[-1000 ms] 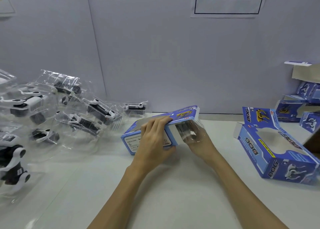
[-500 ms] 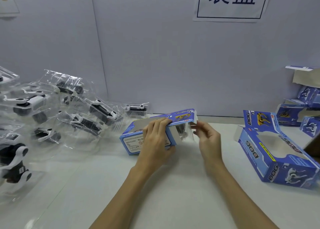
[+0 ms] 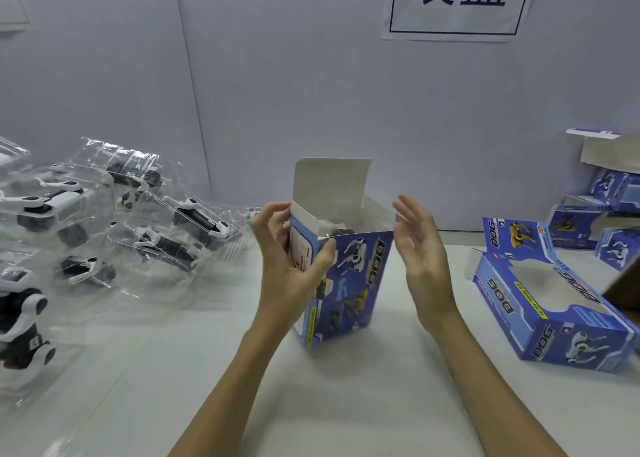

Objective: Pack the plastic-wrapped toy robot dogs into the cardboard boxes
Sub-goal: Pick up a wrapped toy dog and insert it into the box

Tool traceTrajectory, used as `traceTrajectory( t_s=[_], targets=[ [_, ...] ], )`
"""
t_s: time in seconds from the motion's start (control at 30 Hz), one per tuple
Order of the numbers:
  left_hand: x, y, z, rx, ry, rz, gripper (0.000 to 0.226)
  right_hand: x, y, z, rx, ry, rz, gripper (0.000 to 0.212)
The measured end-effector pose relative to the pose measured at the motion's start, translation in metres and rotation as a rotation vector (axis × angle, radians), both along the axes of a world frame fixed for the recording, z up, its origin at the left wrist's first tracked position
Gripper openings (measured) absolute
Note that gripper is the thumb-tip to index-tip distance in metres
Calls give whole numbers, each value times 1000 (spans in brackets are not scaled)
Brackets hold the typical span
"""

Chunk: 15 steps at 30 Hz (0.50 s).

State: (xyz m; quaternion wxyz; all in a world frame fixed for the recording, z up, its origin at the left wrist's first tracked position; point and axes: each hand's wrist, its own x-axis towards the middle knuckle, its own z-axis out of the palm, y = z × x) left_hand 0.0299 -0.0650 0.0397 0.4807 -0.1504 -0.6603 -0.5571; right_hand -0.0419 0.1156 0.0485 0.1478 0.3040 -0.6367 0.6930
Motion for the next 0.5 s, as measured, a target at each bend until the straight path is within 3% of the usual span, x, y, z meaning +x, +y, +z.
traceTrajectory(
  t_s=[0.1,0.27,0.37,0.43,0.5],
  targets=[
    [3,4,0,79,-126,-117,43,10,-6,0,90,1,122,42],
    [0,-3,-7,147,-245,-211,34,16,-17,-2,70,11,111,35],
    [-1,-4,-11,145,-313,-163,40,14,-19,-4,50,-24,104,30],
    [-2,-1,-6,157,-276,-125,60,12,-20,-3,24,-52,82,39],
    [-4,0,-1,142,-222,-77,64,12,-20,0,-6,-63,78,40]
  ],
)
